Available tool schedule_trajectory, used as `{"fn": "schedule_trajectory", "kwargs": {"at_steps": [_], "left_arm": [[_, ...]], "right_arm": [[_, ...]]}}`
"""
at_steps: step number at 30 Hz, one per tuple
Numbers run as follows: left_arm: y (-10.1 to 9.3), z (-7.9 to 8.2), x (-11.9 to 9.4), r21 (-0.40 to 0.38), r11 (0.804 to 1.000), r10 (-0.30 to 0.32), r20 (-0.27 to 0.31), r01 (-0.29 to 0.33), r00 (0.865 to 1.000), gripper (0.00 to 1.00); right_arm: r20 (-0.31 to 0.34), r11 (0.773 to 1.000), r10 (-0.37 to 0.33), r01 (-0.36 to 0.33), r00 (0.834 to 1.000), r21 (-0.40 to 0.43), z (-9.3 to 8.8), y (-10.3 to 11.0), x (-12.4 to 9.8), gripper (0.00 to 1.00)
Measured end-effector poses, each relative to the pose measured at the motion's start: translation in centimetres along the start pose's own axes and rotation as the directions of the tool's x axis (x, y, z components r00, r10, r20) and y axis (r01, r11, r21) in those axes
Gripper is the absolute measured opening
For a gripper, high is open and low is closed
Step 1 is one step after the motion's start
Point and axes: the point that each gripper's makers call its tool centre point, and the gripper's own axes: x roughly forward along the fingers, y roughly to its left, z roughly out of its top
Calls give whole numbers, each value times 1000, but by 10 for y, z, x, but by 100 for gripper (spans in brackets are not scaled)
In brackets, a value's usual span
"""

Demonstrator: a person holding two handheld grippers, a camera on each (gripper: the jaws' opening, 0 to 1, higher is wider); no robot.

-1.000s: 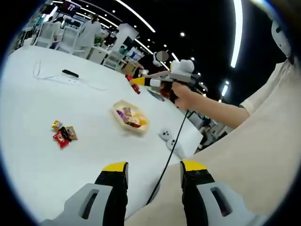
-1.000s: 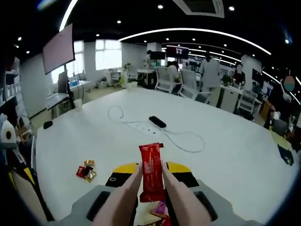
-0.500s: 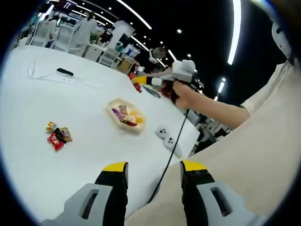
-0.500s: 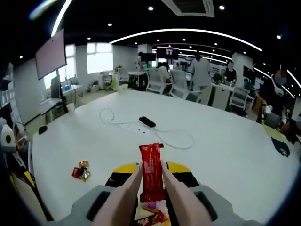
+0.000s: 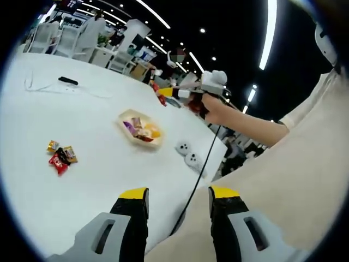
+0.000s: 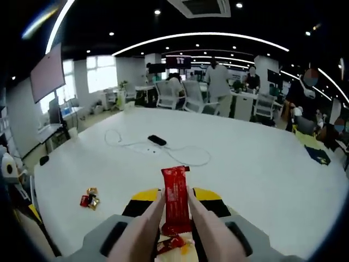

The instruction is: Place the target food into the container with the food tongs after gripping and lifting it, then release it inside without dropping or visibly crushing the food.

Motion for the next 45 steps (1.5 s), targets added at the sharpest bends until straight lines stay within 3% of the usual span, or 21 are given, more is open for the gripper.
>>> {"fn": "schedule_trajectory", "kwargs": {"at_steps": [21,45], "left_arm": [[-6,2,16,23,999,-38,-30,39,999,43],[-6,3,18,20,999,-28,-14,29,999,43]], "right_arm": [[1,998,-49,49,999,29,-6,-24,-16,21],[-10,999,-40,40,999,17,-5,-21,-12,22]]}}
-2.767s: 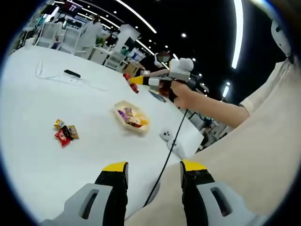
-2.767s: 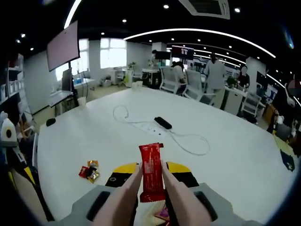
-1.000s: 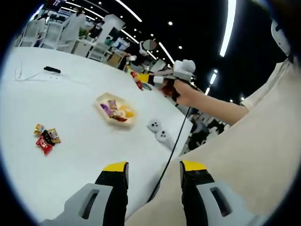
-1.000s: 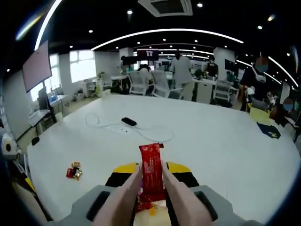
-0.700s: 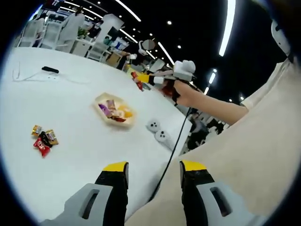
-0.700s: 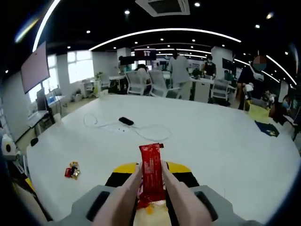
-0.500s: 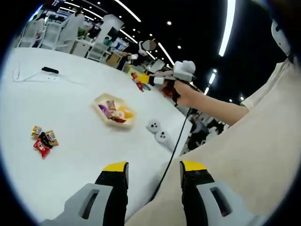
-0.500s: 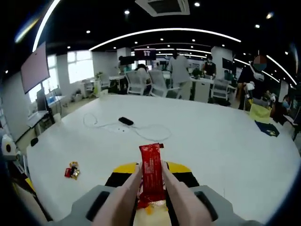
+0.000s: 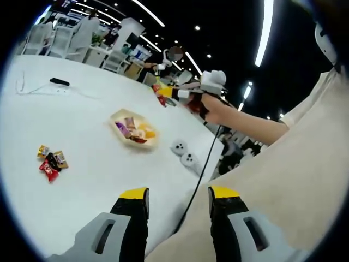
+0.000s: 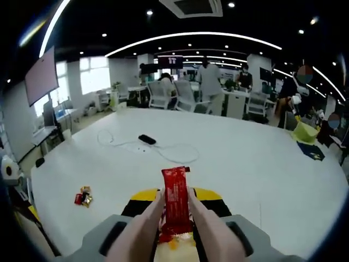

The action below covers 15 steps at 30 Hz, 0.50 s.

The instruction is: Place the target food into the container with the food tongs after gripping and lifting it, then release it inside without dropping or visibly crushing the food.

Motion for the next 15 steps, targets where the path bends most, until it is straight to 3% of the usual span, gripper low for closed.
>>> {"fn": "schedule_trajectory", "kwargs": {"at_steps": [15], "left_arm": [[5,-1,-3,-9,1000,11,8,-11,1000,43]], "right_arm": [[0,1000,7,-7,1000,1,1,1,4,24]]}}
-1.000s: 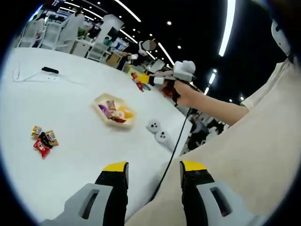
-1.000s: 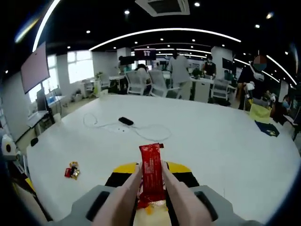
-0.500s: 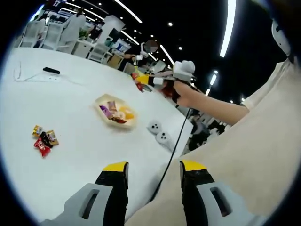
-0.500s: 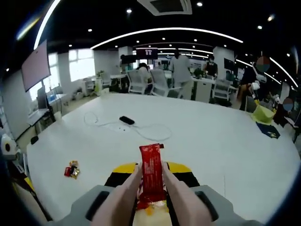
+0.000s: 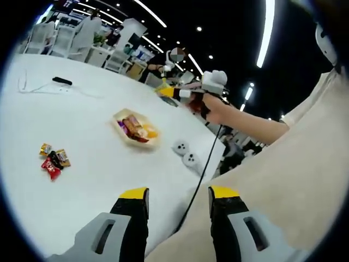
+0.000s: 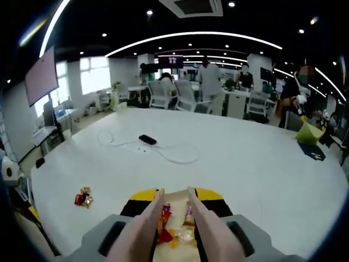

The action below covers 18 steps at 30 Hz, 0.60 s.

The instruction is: Place the target food into the container with the food tongs after gripping and lifting it, then release it inside without dropping or visibly crushing the food.

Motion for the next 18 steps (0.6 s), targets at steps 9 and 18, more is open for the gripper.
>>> {"fn": "schedule_trajectory", "kwargs": {"at_steps": [9,18], "left_arm": [[0,-1,0,-3,1000,-2,-3,2,1000,43],[1,-1,-2,-2,1000,5,0,-5,1000,43]], "right_arm": [[-8,1000,3,-3,1000,2,-3,-1,1,24],[-25,999,14,-15,1000,-44,-4,6,5,25]]}}
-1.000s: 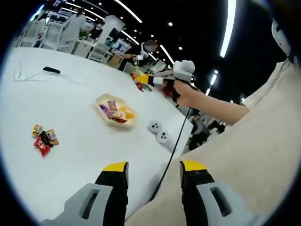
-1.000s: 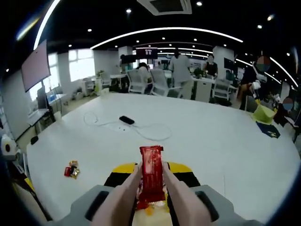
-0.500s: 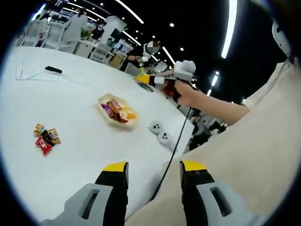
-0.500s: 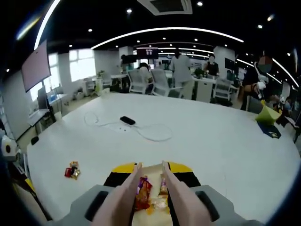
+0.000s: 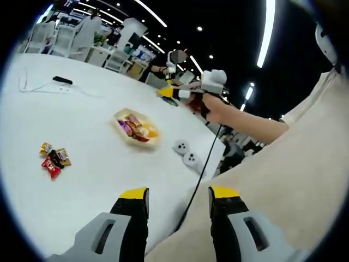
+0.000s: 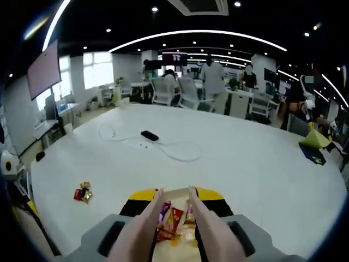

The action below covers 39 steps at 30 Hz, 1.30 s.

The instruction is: Place the target food into the container with the food tongs after gripping and lifting it, then release it inside without dropping or visibly crushing the food.

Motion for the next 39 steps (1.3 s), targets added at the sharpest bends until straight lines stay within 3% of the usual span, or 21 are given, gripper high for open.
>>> {"fn": "schedule_trajectory", "kwargs": {"at_steps": [28,39], "left_arm": [[9,0,-21,-29,998,59,55,-58,997,43],[14,-2,-36,-51,994,106,96,-101,990,43]], "right_arm": [[-21,991,120,-121,993,-53,17,54,34,26],[-16,982,171,-172,985,-73,28,76,50,27]]}}
